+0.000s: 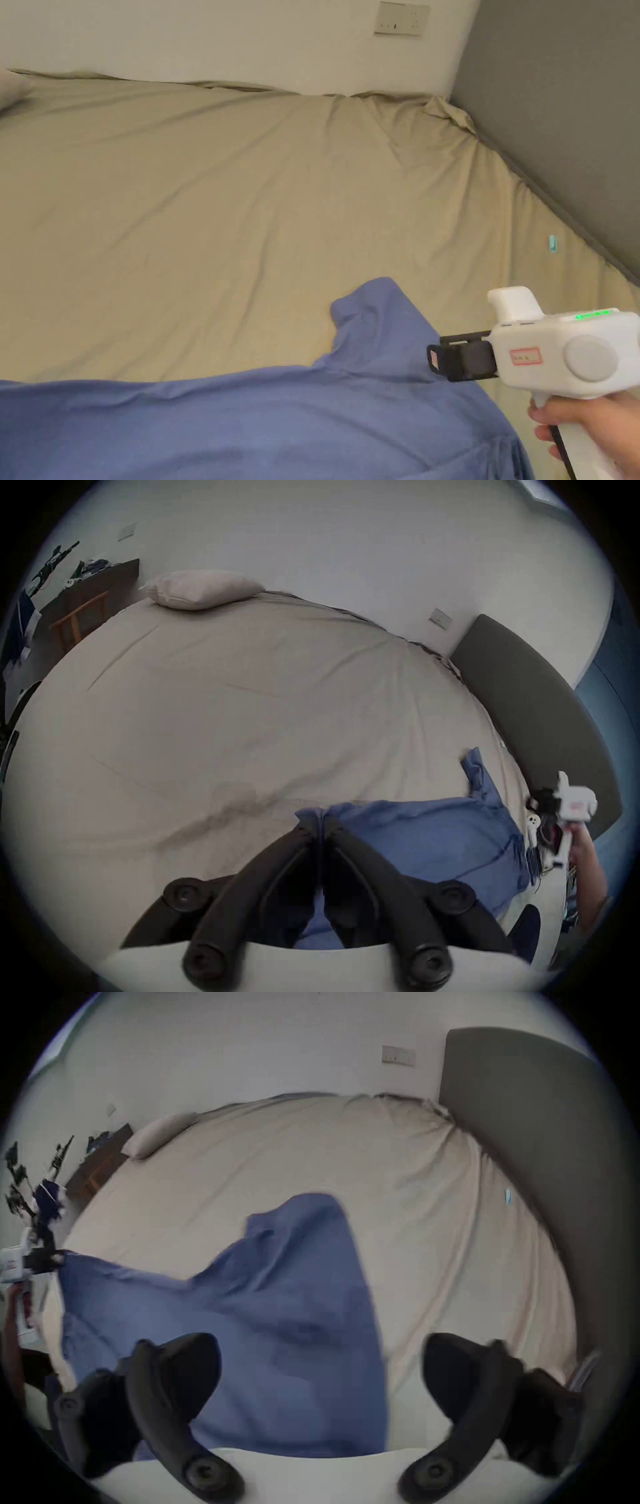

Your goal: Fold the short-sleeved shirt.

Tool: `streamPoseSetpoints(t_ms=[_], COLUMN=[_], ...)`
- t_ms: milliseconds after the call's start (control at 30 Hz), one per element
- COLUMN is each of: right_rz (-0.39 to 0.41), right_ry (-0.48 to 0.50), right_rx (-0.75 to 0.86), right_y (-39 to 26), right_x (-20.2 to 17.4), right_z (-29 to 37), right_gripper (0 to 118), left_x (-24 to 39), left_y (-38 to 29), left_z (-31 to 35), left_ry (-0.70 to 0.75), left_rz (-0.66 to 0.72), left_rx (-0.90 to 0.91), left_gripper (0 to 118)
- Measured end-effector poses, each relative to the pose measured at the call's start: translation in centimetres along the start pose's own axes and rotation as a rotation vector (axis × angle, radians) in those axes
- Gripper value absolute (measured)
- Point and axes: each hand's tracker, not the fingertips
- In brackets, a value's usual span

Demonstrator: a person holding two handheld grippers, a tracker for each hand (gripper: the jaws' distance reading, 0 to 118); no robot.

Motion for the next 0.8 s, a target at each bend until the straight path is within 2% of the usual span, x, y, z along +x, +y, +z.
streamPoseSetpoints(t_ms=[133,167,200,233,300,333,367,433,533,633,800], right_rz=[0.011,-0.006,-0.012,-0.029,-0.067,-0.092,-0.084,-0.066,-0.130,-0.141,-0.115], right_ry=[-0.067,-0.066,-0.050,-0.032,-0.008,0.013,0.008,0.085,0.148,0.208,0.221], right_rx=[-0.182,-0.243,-0.282,-0.303,-0.293,-0.258,-0.252,-0.249,-0.159,-0.092,-0.064], right_y=[-0.1,2.3,2.3,2.1,2.4,2.5,2.6,2.6,2.9,1.6,-1.2], right_x=[2.2,0.9,0.7,0.5,0.7,0.6,0.4,-0.2,0.5,-0.7,-0.5], right_z=[-6.8,-7.4,-8.1,-8.5,-9.5,-8.9,-8.5,-7.0,-3.2,4.1,13.1], right_gripper=[118,117,111,92,19,11,7,6,5,5,5], left_x=[0.4,0.3,0.2,-0.4,-0.6,-0.7,-0.9,-1.2,-1.8,-2.5,-4.0], left_y=[0.1,0.1,0.1,0.3,0.4,0.4,0.4,0.7,0.9,1.0,0.3], left_z=[0.3,0.2,0.1,-0.2,-0.4,-0.4,-0.4,-0.2,0.6,2.1,5.4], left_ry=[-0.002,-0.003,-0.004,-0.002,-0.001,-0.001,0.002,0.012,-0.025,-0.038,-0.070], left_rz=[-0.010,0.003,0.013,0.021,0.036,0.038,0.038,0.029,0.056,0.053,0.060], left_rx=[-0.006,-0.009,-0.013,-0.019,-0.023,-0.026,-0.030,-0.034,-0.040,-0.037,-0.053], left_gripper=[0,0,0,0,0,0,0,0,0,0,0])
